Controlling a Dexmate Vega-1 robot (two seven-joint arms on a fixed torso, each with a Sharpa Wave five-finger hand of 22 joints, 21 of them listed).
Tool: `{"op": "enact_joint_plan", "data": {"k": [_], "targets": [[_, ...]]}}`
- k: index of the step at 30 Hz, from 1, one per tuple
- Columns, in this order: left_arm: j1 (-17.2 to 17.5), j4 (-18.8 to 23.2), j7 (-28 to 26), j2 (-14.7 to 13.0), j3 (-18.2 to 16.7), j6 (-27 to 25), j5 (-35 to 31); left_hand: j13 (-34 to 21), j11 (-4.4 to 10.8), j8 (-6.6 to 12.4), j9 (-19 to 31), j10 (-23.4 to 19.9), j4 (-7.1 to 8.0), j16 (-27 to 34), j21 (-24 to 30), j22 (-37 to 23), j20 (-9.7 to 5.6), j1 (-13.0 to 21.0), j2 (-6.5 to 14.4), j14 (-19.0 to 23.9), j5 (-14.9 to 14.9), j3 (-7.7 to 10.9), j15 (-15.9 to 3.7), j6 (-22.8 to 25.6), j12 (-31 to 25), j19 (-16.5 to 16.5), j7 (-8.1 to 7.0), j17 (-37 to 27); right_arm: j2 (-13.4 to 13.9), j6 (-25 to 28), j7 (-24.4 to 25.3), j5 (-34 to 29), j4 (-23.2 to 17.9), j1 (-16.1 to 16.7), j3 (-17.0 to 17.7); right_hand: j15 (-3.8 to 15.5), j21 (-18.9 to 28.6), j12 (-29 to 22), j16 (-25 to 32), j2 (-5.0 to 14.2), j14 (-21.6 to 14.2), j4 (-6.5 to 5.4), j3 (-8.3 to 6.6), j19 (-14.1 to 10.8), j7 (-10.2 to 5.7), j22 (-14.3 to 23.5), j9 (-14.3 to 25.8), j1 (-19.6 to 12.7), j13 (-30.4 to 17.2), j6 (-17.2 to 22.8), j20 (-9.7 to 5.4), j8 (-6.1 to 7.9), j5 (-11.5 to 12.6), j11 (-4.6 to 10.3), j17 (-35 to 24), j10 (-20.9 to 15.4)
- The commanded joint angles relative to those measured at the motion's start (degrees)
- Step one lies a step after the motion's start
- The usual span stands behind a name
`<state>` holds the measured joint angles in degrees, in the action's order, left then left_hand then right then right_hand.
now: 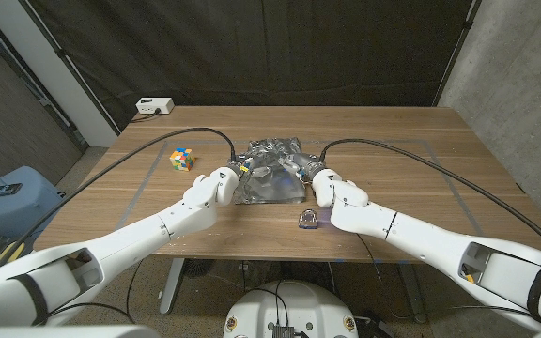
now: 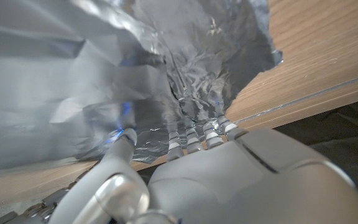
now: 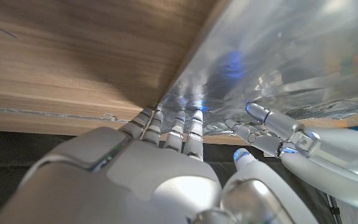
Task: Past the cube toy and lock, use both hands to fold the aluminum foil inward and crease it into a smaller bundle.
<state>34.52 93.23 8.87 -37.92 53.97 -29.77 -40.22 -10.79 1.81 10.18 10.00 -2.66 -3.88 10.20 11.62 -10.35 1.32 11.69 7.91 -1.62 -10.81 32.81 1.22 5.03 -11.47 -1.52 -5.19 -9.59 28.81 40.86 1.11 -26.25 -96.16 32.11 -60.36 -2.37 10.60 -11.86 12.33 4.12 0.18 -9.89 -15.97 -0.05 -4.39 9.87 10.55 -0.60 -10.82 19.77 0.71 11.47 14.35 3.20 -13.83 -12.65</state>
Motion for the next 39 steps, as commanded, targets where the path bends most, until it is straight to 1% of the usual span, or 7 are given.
{"op": "enact_joint_plan", "data": {"k": [1, 13, 24, 27, 30, 32, 39], "targets": [[-0.70, -1.27, -0.65, 0.27, 0.20, 0.20, 1.02, -0.17, -0.14, 0.35, 0.17, -0.52, -0.01, 0.20, 0.28, -0.23, 0.23, 0.44, 0.07, 0.27, -0.11, 0.35, 0.30, 0.98, -0.37, 0.24, 0.56, -0.21, 0.45, 1.83, -0.72, -0.68, -1.61, 0.59, -0.51, 0.05, 0.36, -0.11, 0.46, 4.67, -0.26, 0.08, -0.49, 0.16, 0.10, 0.05, 0.10, -0.10, -0.26, 0.61, -0.13, 0.29, 0.04, -0.13, 0.01, -0.87], [-1.00, -1.96, -1.31, 0.59, 0.55, 0.02, 1.53, -0.17, -0.16, 0.37, 0.17, -0.50, -0.12, 0.19, 0.31, -0.23, 0.26, 0.50, 0.08, 0.37, -0.12, 0.45, 0.30, 1.06, -0.37, 0.33, 0.64, -0.22, 0.36, 4.49, -1.50, -0.67, -2.91, 1.14, -0.94, 0.92, 0.71, 0.08, 0.72, 4.90, -1.04, 0.08, -0.75, -0.68, 0.59, 0.03, 0.11, -0.19, -0.28, 1.30, -0.65, 0.41, 0.07, -0.32, 0.17, -0.84], [-0.96, -1.87, -1.50, 0.51, 0.76, -0.23, 1.96, -0.17, -0.17, 0.31, 0.18, -0.49, -0.20, 0.17, 0.31, -0.24, 0.28, 0.54, 0.08, 0.39, -0.13, 0.53, 0.33, 0.95, -0.38, 0.34, 0.75, -0.22, 0.38, 2.57, -1.08, -0.43, -2.14, -0.11, -1.16, 1.03, 0.76, 0.33, 0.75, 5.02, -1.29, 0.10, -0.97, -0.91, 0.78, 0.02, 0.12, -0.28, -0.29, 0.98, -0.75, 0.18, 0.10, -0.53, 0.29, -0.45], [-0.97, -1.73, -1.34, 0.39, 0.80, -0.15, 2.16, -0.17, -0.14, 0.31, 0.18, -0.51, -0.23, 0.15, 0.31, -0.24, 0.29, 0.55, 0.08, 0.37, -0.13, 0.55, 0.30, 0.94, -0.39, 0.34, 0.79, -0.22, 0.74, 1.24, -1.39, -0.36, -2.27, -0.90, -0.83, 0.67, 0.84, 0.82, 0.56, 4.42, -1.11, 0.34, -0.92, -1.27, 0.29, 0.00, 0.12, -0.39, -0.31, -0.35, -0.07, -0.40, 0.03, -0.63, 0.46, 0.77], [-0.93, -1.54, -1.19, 0.41, 0.85, -0.43, 2.24, -0.17, -0.18, 0.31, 0.18, -0.50, -0.25, 0.15, 0.31, -0.24, 0.30, 0.57, 0.09, 0.39, -0.13, 0.58, 0.35, 0.95, -0.39, 0.34, 0.78, -0.22, 1.31, -0.02, -2.16, -0.76, -2.90, -1.99, -0.68, -0.45, 0.83, 1.08, 0.19, 2.71, -0.69, 1.04, -0.48, -1.59, -1.14, -0.03, 0.10, -0.69, -0.33, -1.42, 2.29, -0.71, -0.20, -1.16, 0.81, 1.87], [-0.92, -1.47, -1.20, 0.42, 0.95, -0.45, 2.22, -0.17, -0.13, 0.31, 0.18, -0.50, -0.26, 0.15, 0.31, -0.24, 0.29, 0.58, 0.09, 0.39, -0.13, 0.60, 0.35, 0.95, -0.39, 0.33, 0.78, -0.22, 1.61, -0.88, -2.61, -1.10, -3.30, -2.66, -0.53, -0.72, 0.83, 1.08, 0.07, 2.16, -0.56, 1.31, -0.34, -1.70, -2.05, -0.03, 0.08, -0.82, -0.34, -1.75, 2.77, -0.79, -0.29, -1.30, 0.94, 2.09], [-0.83, -1.11, -0.85, 0.59, 1.20, -0.77, 2.43, -0.17, -0.14, 0.32, 0.18, -0.49, -0.31, 0.14, 0.31, -0.24, 0.28, 0.60, 0.10, 0.39, -0.14, 0.64, 0.33, 0.97, -0.39, 0.35, 0.76, -0.23, 2.45, -3.31, -4.18, -2.84, -4.29, -4.25, -0.18, -1.64, 0.84, 1.05, -0.08, 1.37, -0.45, 1.75, -0.14, -1.95, -2.60, -0.03, 0.07, -1.07, -0.34, -1.88, 4.05, -0.75, -0.43, -1.42, 1.17, 2.43]]}}
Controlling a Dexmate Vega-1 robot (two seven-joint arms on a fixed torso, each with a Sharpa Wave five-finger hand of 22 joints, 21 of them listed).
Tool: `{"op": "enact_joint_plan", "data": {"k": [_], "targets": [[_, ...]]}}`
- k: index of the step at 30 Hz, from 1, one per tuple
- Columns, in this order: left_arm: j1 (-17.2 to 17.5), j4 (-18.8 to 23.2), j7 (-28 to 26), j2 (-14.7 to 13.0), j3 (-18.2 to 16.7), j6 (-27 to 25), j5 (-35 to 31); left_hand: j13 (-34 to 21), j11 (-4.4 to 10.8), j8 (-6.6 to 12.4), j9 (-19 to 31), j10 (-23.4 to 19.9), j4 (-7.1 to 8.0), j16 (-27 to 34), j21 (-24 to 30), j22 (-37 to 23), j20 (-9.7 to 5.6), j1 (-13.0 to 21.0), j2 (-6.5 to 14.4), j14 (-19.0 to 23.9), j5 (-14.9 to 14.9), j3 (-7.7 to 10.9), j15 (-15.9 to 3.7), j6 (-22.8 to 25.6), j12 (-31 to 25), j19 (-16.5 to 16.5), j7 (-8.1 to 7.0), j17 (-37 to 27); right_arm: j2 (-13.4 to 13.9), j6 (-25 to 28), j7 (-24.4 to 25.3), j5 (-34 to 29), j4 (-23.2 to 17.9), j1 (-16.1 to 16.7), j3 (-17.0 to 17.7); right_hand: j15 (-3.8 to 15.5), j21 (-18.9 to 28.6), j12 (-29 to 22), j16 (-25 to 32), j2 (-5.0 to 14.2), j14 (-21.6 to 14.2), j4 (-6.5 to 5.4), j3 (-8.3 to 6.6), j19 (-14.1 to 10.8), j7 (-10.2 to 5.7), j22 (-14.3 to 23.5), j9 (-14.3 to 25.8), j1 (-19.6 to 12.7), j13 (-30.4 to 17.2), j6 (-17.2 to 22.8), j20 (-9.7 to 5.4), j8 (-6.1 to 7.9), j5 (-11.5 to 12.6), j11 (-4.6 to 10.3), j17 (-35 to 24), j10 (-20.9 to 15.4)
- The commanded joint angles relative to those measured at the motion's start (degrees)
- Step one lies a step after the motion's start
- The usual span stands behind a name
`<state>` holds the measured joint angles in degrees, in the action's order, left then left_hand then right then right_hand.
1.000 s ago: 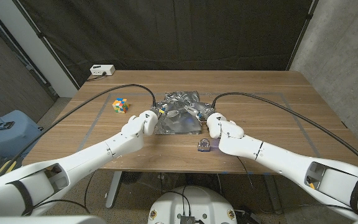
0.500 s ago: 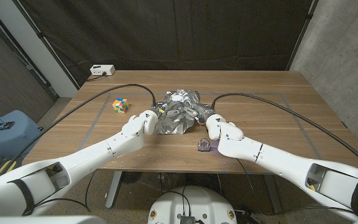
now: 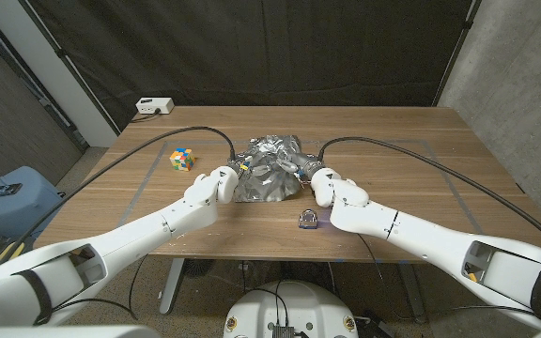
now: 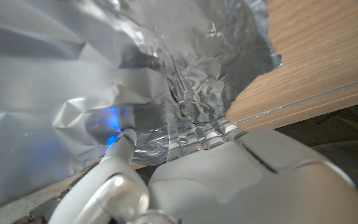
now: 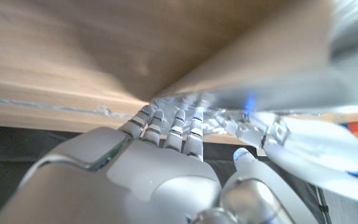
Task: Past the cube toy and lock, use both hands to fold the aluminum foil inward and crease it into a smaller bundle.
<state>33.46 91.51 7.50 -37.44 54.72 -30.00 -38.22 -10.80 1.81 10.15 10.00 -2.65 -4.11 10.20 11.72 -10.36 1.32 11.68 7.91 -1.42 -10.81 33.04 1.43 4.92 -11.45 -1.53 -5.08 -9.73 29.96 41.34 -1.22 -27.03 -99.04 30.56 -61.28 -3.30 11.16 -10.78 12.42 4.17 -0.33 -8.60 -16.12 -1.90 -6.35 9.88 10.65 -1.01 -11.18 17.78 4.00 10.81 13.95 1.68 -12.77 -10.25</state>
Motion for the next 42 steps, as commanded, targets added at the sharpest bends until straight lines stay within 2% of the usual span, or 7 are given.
{"op": "enact_joint_plan", "data": {"k": [1, 4, 17, 30, 32, 42], "targets": [[0.27, 0.73, 0.53, 0.10, 0.53, -0.66, 0.35, -0.16, -0.15, 0.36, 0.18, -0.50, -0.09, 0.14, 0.22, -0.23, 0.26, 0.60, 0.10, 0.19, -0.14, 0.42, 0.16, 1.09, -0.41, 0.37, 0.61, -0.09, 1.40, -4.09, -2.27, -2.11, -1.53, -2.83, 0.86, -0.78, 0.29, -0.05, -0.15, 1.25, -0.02, 0.49, 0.02, -0.16, -0.64, -0.04, -0.03, -0.69, 0.01, 0.13, 0.85, -0.07, -0.04, 0.06, 0.13, 0.04], [0.40, 1.05, 0.61, 0.13, 0.60, -1.05, 0.33, -0.16, -0.13, 0.35, 0.18, -0.50, -0.11, 0.13, 0.22, -0.23, 0.27, 0.61, 0.10, 0.20, -0.14, 0.44, 0.11, 1.08, -0.41, 0.36, 0.64, -0.09, 1.71, -4.66, -2.92, -2.90, -1.83, -2.99, 0.99, -0.97, 0.32, -0.14, -0.13, 0.95, -0.21, 0.73, 0.07, -0.37, -0.73, -0.03, -0.03, -0.87, 0.01, 0.07, 1.38, -0.04, -0.10, -0.55, 0.25, -0.01], [0.64, 2.40, 0.77, -0.37, 0.45, -1.42, 0.34, -0.16, -0.12, 0.33, 0.18, -0.46, -0.25, 0.11, 0.21, -0.23, 0.26, 0.68, 0.06, 0.18, -0.15, 0.52, 0.10, 1.01, -0.40, 0.37, 0.59, -0.08, 2.72, -5.71, -4.18, -4.46, -4.65, -1.38, 3.23, -1.02, 0.27, -0.14, -0.11, 0.82, -0.46, 0.99, 0.00, -0.45, -0.69, -0.02, -0.02, -1.11, 0.00, 0.05, 1.57, 0.03, -0.15, -0.50, 0.42, 0.25], [1.51, 3.35, -0.41, -0.68, -1.28, -1.31, 2.36, -0.18, -0.46, 0.31, 0.19, -0.57, -0.37, 0.15, 0.25, -0.23, 0.26, 0.70, 0.00, 0.34, -0.14, 0.58, 0.26, 0.93, -0.46, 0.47, 0.52, -0.09, 4.64, 1.05, -9.98, -5.13, -12.29, 0.78, 4.72, -1.09, 0.46, -0.35, 0.03, 0.75, -1.04, 1.19, -0.08, -1.24, 0.15, 0.00, -0.01, -1.28, -0.01, 0.56, 1.55, 0.28, -0.21, -1.49, 0.59, 0.01], [1.65, 3.40, -0.85, -0.68, -1.52, -1.19, 2.66, -0.18, -0.42, 0.31, 0.19, -0.55, -0.38, 0.15, 0.25, -0.24, 0.28, 0.69, -0.01, 0.36, -0.14, 0.58, 0.24, 0.93, -0.46, 0.47, 0.55, -0.09, 4.67, 1.80, -9.83, -4.63, -12.95, 1.50, 5.18, -1.06, 0.63, -0.40, 0.10, 0.73, -1.29, 1.22, -0.08, -1.84, 0.46, 0.00, 0.00, -1.28, -0.01, 0.67, 0.75, 0.33, -0.22, -1.58, 0.62, -0.02], [2.41, 5.68, -1.72, -1.80, -3.33, -1.04, 4.47, -0.20, -0.42, 0.32, 0.20, -0.54, -0.43, 0.16, 0.27, -0.24, 0.34, 0.66, -0.07, 0.40, -0.12, 0.61, 0.34, 0.90, -0.47, 0.52, 0.54, -0.11, 5.53, 3.49, -8.45, -4.84, -14.08, 2.93, 4.90, -0.92, 0.62, -0.68, 0.34, 0.73, -2.23, 1.45, -0.21, -2.29, 0.83, 0.00, 0.02, -1.52, -0.02, 0.89, 0.32, 0.40, -0.22, -2.17, 0.75, -0.66]]}}
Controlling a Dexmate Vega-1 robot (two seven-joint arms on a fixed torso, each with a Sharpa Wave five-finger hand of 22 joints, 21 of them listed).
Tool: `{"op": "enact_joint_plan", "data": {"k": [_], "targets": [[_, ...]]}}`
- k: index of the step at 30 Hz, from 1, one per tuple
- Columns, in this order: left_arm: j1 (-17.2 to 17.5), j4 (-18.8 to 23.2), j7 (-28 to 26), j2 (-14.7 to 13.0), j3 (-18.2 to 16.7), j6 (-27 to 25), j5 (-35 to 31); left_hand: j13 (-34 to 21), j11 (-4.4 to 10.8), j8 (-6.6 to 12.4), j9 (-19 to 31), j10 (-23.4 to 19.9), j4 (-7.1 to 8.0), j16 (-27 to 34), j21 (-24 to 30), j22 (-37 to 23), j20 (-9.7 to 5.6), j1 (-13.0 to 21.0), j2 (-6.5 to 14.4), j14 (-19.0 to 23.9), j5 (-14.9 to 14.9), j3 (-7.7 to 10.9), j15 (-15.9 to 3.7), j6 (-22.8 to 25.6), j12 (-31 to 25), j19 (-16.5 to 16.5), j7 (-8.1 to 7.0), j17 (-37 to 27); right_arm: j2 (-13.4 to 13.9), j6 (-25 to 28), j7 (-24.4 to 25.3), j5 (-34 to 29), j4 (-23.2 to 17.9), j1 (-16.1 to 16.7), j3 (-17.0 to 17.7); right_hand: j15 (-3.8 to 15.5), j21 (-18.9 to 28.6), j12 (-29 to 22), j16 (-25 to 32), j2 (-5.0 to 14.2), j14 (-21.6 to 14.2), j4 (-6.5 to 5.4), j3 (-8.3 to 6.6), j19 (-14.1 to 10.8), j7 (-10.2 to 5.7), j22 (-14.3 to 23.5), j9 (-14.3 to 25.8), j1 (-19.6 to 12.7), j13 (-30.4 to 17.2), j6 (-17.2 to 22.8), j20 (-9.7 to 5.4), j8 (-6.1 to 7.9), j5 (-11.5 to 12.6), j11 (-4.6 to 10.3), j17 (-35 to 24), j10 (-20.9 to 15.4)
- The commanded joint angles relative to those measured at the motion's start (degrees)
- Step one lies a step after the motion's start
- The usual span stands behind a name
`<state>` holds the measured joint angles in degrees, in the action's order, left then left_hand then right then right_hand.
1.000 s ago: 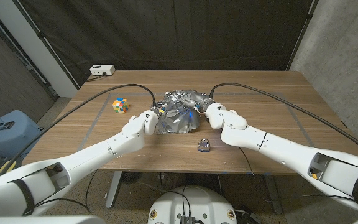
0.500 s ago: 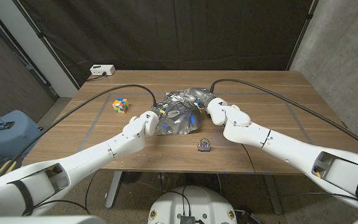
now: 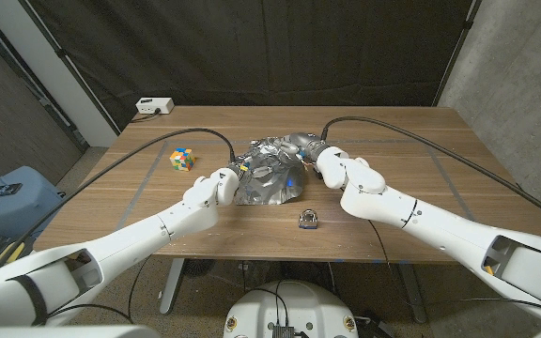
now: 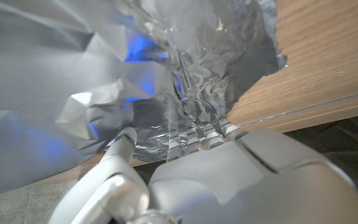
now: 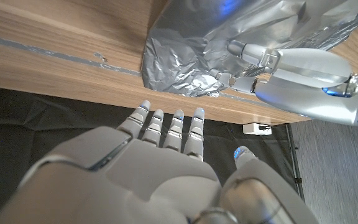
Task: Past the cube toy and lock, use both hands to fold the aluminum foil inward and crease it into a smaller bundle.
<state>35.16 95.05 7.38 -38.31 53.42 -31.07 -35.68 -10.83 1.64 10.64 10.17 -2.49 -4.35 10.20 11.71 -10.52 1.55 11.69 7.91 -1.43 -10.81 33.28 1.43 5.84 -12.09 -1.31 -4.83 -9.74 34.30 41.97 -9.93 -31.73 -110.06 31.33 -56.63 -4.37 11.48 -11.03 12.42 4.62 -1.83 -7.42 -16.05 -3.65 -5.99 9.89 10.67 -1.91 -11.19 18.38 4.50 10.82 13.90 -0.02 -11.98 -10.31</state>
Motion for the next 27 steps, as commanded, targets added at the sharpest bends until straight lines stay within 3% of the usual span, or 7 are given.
{"op": "enact_joint_plan", "data": {"k": [1, 4, 17, 27], "targets": [[0.84, 2.43, -1.75, -1.03, -2.25, -0.06, 2.09, -0.18, -0.28, -0.17, 0.03, -0.69, -0.19, 0.16, 0.28, -0.08, 0.13, 0.65, -0.08, 0.42, -0.12, 0.37, 0.35, -0.01, 0.18, 0.30, 0.27, -0.10, 1.28, 2.73, 0.38, 0.03, -3.04, 2.35, 0.30, 0.18, 0.33, -0.49, 0.37, 0.28, -0.84, 0.32, -0.31, -0.69, 0.53, -0.01, 0.00, -0.68, -0.01, 0.36, -0.30, 0.43, -0.17, -0.62, -0.02, -0.78], [1.05, 3.14, -2.00, -1.39, -2.59, -0.08, 2.30, -0.18, -0.44, -0.17, 0.03, -0.67, -0.21, 0.19, 0.29, -0.09, 0.11, 0.64, -0.09, 0.50, -0.11, 0.37, 0.45, -0.01, 0.18, 0.31, 0.25, -0.10, 1.45, 1.54, 3.39, -0.30, -2.83, 3.91, 0.64, 1.08, 0.62, -0.95, 0.99, 0.39, -3.02, 0.63, -0.57, -2.10, 0.82, -0.01, 0.01, -1.04, -0.02, 2.13, -1.06, 1.00, -0.18, -0.37, 0.13, -2.18], [1.59, 4.53, -2.59, -2.14, -3.47, -0.46, 3.00, -0.20, -0.49, -0.15, 0.04, -0.69, -0.26, 0.18, 0.30, -0.09, 0.18, 0.61, -0.09, 0.55, -0.11, 0.42, 0.45, 0.02, 0.15, 0.36, 0.32, -0.12, 2.66, 3.73, 4.89, -1.05, -5.39, 7.37, 0.83, 2.14, 0.69, -1.61, 1.44, 0.58, -5.32, 1.06, -1.01, -3.50, 0.90, -0.01, 0.02, -1.53, -0.02, 4.55, -1.65, 1.54, -0.24, -0.81, 0.32, -4.79], [1.39, 4.14, -2.94, -1.82, -3.60, 0.00, 3.72, -0.21, -0.55, -0.15, 0.04, -0.66, -0.30, 0.16, 0.31, -0.10, 0.21, 0.61, -0.09, 0.53, -0.11, 0.46, 0.52, 0.01, 0.16, 0.38, 0.44, -0.12, 2.59, 7.33, 4.62, -4.64, -6.94, 7.91, -1.22, 2.72, 0.44, -2.27, 1.48, 0.72, -6.59, 1.31, -1.35, -4.00, 0.66, -0.01, 0.01, -1.78, -0.01, 7.30, -1.78, 2.08, -0.32, 0.57, 0.43, -7.78]]}}
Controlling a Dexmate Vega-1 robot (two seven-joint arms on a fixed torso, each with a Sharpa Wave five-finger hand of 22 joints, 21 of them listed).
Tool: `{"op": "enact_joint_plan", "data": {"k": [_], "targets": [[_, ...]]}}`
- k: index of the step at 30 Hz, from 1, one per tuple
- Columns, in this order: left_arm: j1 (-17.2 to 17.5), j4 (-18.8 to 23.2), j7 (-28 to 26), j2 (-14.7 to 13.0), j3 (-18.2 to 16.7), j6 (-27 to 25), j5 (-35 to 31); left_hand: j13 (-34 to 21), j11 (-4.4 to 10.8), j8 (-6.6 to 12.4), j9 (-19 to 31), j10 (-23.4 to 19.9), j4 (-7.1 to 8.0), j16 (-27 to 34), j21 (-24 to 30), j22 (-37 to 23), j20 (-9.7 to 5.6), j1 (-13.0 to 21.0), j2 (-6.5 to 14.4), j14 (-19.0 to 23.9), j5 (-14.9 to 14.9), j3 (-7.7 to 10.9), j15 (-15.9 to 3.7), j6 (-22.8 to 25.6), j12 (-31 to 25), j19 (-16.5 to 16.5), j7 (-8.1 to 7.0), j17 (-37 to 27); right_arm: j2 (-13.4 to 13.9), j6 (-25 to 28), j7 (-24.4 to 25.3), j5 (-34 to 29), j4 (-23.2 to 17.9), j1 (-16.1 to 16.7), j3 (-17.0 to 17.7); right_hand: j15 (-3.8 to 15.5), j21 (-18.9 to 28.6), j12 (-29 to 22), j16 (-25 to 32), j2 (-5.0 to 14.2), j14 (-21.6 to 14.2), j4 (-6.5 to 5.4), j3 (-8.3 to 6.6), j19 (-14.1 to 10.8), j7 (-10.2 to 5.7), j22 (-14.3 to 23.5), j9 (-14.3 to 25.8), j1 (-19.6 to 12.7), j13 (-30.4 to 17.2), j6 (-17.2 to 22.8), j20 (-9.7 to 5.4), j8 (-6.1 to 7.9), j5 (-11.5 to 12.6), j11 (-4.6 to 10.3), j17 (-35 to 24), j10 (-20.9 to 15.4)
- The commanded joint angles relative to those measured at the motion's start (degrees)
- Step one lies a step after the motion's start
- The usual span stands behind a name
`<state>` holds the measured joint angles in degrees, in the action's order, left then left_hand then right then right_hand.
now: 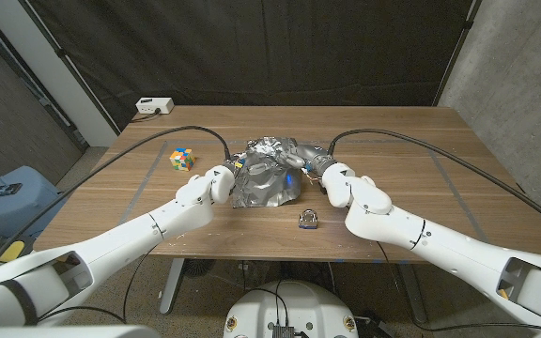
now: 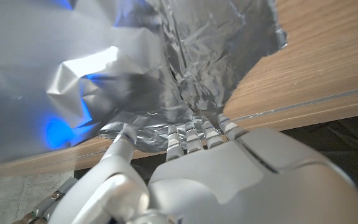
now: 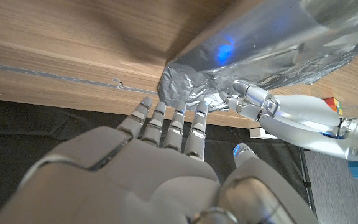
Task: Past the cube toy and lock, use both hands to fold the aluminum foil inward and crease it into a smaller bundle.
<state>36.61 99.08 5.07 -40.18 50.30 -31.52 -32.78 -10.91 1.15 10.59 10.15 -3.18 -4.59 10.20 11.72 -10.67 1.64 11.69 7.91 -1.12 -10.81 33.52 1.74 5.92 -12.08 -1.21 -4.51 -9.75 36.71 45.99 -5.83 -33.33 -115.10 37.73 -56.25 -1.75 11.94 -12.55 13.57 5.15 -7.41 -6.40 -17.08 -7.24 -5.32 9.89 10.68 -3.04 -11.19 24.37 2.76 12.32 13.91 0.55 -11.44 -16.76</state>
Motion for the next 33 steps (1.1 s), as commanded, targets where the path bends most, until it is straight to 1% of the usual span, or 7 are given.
{"op": "enact_joint_plan", "data": {"k": [1, 5, 7, 11, 14, 25, 33], "targets": [[-0.06, 0.13, -0.79, 0.12, -0.42, 0.28, 0.66, -0.12, -0.05, -0.10, 0.05, 0.03, -0.06, 0.15, 0.30, 0.05, 0.13, 0.61, -0.09, 0.21, -0.11, 0.23, 0.16, -0.07, 0.15, 0.28, 0.15, -0.11, 0.01, 3.66, 0.67, -3.12, -1.86, 1.74, -1.62, 0.13, -0.08, -0.84, 0.38, 0.23, -1.24, 0.31, -0.37, -0.37, -0.03, -0.02, 0.00, -0.67, -0.01, 1.58, -0.02, 0.61, -0.33, 0.13, -0.10, -1.73], [-0.09, 0.14, -0.98, 0.20, -0.38, 0.42, 0.79, -0.13, -0.06, -0.09, 0.05, 0.06, -0.08, 0.17, 0.30, 0.05, 0.11, 0.61, -0.09, 0.26, -0.11, 0.24, 0.11, -0.06, 0.15, 0.29, 0.16, -0.12, -0.53, 3.88, 2.93, -3.45, -0.95, 3.25, -1.58, 0.00, -0.18, -0.96, 0.43, 0.31, -1.70, 0.40, -0.51, -0.36, 0.08, -0.02, 0.00, -0.78, 0.00, 2.27, 0.03, 0.72, -0.35, 0.03, -0.06, -2.44], [-0.09, 0.15, -0.96, 0.24, -0.40, 0.44, 0.93, -0.13, -0.05, -0.09, 0.05, 0.08, -0.08, 0.16, 0.30, 0.05, 0.12, 0.61, -0.09, 0.25, -0.11, 0.25, 0.11, -0.06, 0.16, 0.29, 0.18, -0.12, -0.65, 3.59, 3.24, -2.87, -0.24, 3.72, -1.39, 0.11, -0.23, -1.11, 0.53, 0.37, -2.23, 0.50, -0.63, -0.41, 0.33, -0.02, 0.00, -0.90, 0.00, 2.72, 0.05, 0.76, -0.36, 0.25, -0.02, -3.20], [-0.12, 0.16, -1.02, 0.33, -0.33, 0.38, 1.00, -0.13, -0.05, -0.09, 0.05, 0.04, -0.10, 0.15, 0.30, 0.05, 0.13, 0.61, -0.09, 0.24, -0.11, 0.26, 0.17, -0.05, 0.14, 0.30, 0.21, -0.12, -1.02, 3.17, 5.22, -2.79, 1.26, 4.87, -1.49, 0.25, -0.40, -1.35, 0.51, 0.37, -2.58, 0.70, -0.79, -0.22, 0.28, -0.03, 0.00, -1.11, -0.01, 3.45, 0.02, 0.86, -0.40, 0.41, 0.05, -4.35], [-0.11, 0.29, -0.98, 0.30, -0.26, 0.26, 0.97, -0.13, -0.09, -0.08, 0.05, 0.02, -0.12, 0.15, 0.31, 0.04, 0.14, 0.61, -0.09, 0.24, -0.11, 0.28, 0.11, -0.02, 0.13, 0.31, 0.21, -0.12, -1.35, 3.28, 5.45, -2.47, 2.02, 5.15, -1.61, 0.46, -0.60, -1.50, 0.49, 0.36, -2.86, 0.84, -0.91, 0.15, 0.17, -0.03, 0.00, -1.27, -0.02, 3.93, 0.16, 0.90, -0.43, 0.83, 0.09, -5.21], [0.09, 0.64, -0.94, 0.00, -0.38, 0.12, 1.39, -0.14, -0.10, -0.10, 0.05, -0.05, -0.17, 0.15, 0.30, 0.04, 0.13, 0.59, -0.11, 0.28, -0.11, 0.31, 0.08, -0.10, 0.10, 0.31, 0.33, -0.12, -2.59, 1.81, 10.00, -1.68, 5.25, 7.11, -1.49, 0.65, -0.71, -1.23, 0.44, 0.49, -3.32, 1.15, -1.24, 0.27, 0.60, -0.04, 0.01, -1.64, -0.03, 4.01, 0.14, 0.67, -0.48, 1.37, 0.17, -5.39], [0.29, 1.02, -1.06, -0.26, -0.46, 0.51, 1.66, -0.15, -0.03, -0.10, 0.05, -0.06, -0.18, 0.16, 0.30, 0.04, 0.14, 0.56, -0.11, 0.31, -0.10, 0.34, 0.13, -0.11, 0.09, 0.30, 0.39, -0.13, -2.30, 2.03, 10.70, -1.74, 4.77, 7.31, -1.45, 0.74, -0.70, -1.04, 0.38, 0.54, -3.45, 1.34, -1.41, 0.19, 0.62, -0.05, 0.01, -1.86, -0.04, 4.06, 0.03, 0.57, -0.51, 1.53, 0.21, -5.31]]}}
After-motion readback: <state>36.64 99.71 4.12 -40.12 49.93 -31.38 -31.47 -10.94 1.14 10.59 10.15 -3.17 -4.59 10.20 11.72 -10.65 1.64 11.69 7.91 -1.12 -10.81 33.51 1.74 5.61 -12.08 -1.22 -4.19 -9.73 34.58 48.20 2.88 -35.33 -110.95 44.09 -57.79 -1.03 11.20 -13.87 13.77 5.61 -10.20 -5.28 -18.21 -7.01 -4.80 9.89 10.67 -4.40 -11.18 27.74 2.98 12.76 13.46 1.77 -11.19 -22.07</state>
